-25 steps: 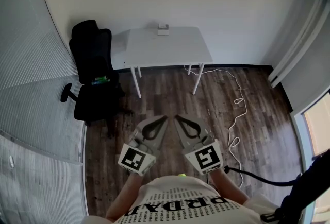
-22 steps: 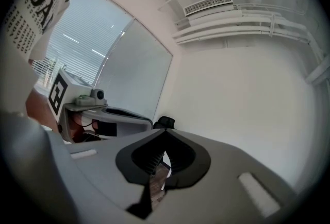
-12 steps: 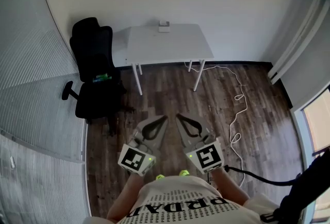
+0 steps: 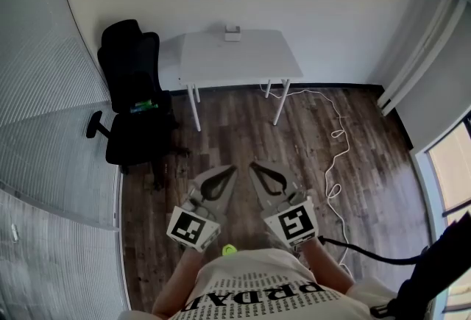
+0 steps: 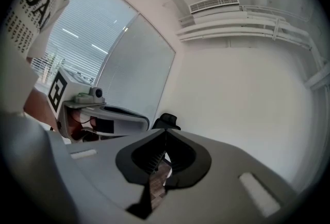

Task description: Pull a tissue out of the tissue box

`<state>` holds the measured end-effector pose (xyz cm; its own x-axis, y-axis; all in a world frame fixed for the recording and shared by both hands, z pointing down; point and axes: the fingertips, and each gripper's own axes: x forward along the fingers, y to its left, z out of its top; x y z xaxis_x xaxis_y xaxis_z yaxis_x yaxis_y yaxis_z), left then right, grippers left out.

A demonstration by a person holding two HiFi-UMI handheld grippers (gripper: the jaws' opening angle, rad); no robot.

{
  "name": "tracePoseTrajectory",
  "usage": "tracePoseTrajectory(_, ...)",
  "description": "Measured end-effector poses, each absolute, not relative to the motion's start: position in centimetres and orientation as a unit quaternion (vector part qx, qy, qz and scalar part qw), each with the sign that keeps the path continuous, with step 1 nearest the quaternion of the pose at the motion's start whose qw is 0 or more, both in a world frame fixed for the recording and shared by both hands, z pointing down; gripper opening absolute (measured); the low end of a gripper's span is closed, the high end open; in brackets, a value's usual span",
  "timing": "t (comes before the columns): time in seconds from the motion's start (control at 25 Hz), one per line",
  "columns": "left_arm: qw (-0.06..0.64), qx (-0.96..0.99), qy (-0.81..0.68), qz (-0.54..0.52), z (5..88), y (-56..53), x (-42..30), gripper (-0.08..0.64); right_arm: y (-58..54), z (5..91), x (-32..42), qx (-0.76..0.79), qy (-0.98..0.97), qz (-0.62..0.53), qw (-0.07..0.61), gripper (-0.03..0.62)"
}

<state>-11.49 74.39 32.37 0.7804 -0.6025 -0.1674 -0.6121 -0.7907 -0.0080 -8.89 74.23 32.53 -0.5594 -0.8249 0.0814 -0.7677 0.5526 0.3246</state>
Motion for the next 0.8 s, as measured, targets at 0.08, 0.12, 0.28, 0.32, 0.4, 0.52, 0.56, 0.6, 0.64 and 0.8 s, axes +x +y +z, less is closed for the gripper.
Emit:
tracePoseTrajectory(0.08, 0.032, -0.942, 0.323, 0.081, 32.3, 74.6, -11.8, 0.002, 74.5, 32.7, -9.3, 0.452, -0.876, -0.125, 0.115, 0.008)
tracePoseTrajectory(0.12, 0.032, -0.942, 0.325, 0.082, 32.3, 74.6, -12.0, 0.002, 74.4, 32.8, -9.4, 0.450, -0.876, -0.127, 0.118, 0.008)
tracePoseTrajectory(0.28, 0.023, -0.938, 0.336, 0.080, 32.7, 74.2, -12.5, 0.001, 73.9, 33.0, -9.4, 0.445, -0.876, -0.136, 0.130, 0.012)
tracePoseTrajectory(0.32, 0.022, -0.937, 0.340, 0.079, 32.8, 74.0, -12.6, 0.002, 73.7, 33.0, -9.4, 0.444, -0.876, -0.136, 0.130, 0.015)
tracePoseTrajectory(0.4, 0.022, -0.935, 0.346, 0.078, 32.8, 73.3, -12.7, 0.002, 73.0, 33.2, -9.3, 0.440, -0.878, -0.135, 0.132, 0.027)
tracePoseTrajectory(0.52, 0.025, -0.933, 0.350, 0.074, 33.0, 72.3, -12.7, 0.001, 71.9, 33.6, -9.1, 0.434, -0.880, -0.134, 0.136, 0.029)
tracePoseTrajectory(0.56, 0.027, -0.934, 0.351, 0.068, 33.1, 72.0, -12.5, 0.001, 71.5, 33.6, -9.0, 0.433, -0.881, -0.133, 0.136, 0.029)
tracePoseTrajectory(0.6, 0.029, -0.934, 0.351, 0.063, 33.2, 71.5, -12.2, 0.002, 71.1, 33.6, -8.8, 0.430, -0.883, -0.132, 0.135, 0.029)
tracePoseTrajectory(0.64, 0.028, -0.934, 0.351, 0.061, 33.1, 71.0, -11.9, 0.001, 70.6, 33.5, -8.5, 0.428, -0.884, -0.131, 0.134, 0.029)
tracePoseTrajectory(0.8, 0.026, -0.933, 0.352, 0.068, 32.5, 68.8, -10.4, 0.002, 68.7, 33.7, -7.5, 0.422, -0.888, -0.124, 0.137, 0.029)
